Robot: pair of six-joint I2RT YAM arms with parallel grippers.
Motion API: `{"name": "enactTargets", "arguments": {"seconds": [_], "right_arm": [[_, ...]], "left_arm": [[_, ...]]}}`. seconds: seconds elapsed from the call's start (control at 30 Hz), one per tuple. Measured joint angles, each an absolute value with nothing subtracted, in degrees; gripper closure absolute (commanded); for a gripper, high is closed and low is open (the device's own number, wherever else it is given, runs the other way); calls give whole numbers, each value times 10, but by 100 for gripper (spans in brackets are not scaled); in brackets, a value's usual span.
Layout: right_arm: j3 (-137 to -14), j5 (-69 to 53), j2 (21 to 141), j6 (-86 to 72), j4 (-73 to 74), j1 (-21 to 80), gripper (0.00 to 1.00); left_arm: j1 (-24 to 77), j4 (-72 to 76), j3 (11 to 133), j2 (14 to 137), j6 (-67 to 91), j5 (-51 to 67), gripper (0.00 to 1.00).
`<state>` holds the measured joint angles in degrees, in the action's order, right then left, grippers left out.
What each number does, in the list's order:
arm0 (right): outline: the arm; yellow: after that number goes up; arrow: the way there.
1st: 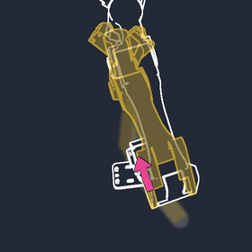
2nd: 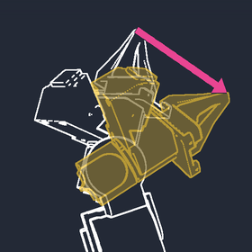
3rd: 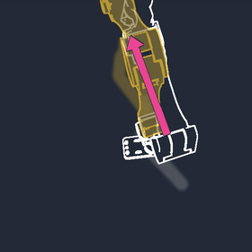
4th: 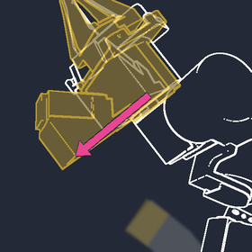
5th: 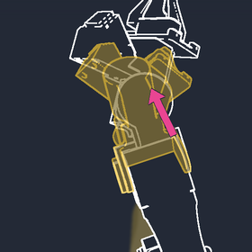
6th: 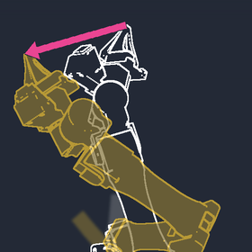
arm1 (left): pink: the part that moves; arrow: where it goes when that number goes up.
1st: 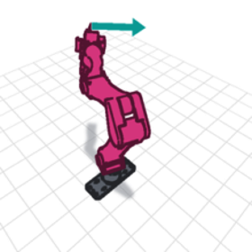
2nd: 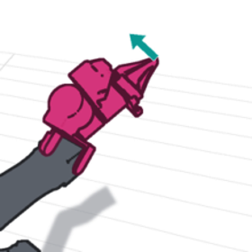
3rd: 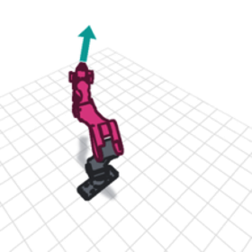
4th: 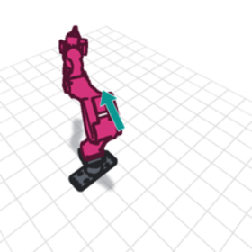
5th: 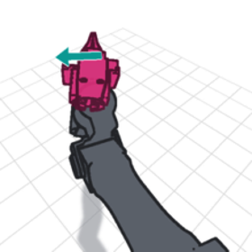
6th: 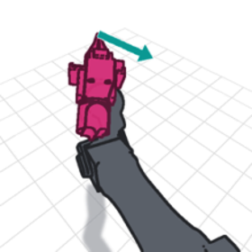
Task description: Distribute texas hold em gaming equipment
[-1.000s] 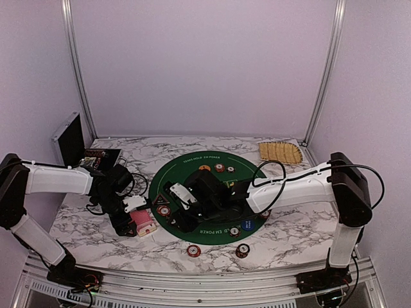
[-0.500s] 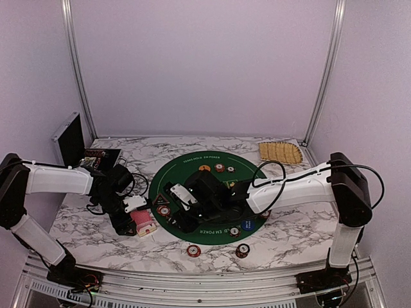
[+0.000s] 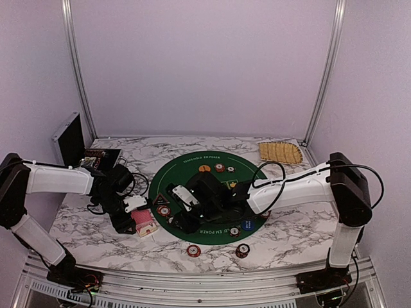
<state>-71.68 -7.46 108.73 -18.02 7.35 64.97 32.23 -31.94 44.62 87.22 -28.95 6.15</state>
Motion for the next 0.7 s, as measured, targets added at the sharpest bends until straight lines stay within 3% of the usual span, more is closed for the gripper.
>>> {"name": "enactTargets", "arguments": {"seconds": [0.17, 0.57, 0.7], "right_arm": [[-709, -86, 1087, -192, 68, 644, 56], [-689, -149, 1087, -260, 19, 616, 45], [-688, -167, 1087, -279, -4, 611, 44]], "left_arm": [[323, -320, 447, 872, -289, 60, 49], [330, -331, 449, 869, -289, 60, 72], [333, -338, 449, 866, -289, 61, 75]]}}
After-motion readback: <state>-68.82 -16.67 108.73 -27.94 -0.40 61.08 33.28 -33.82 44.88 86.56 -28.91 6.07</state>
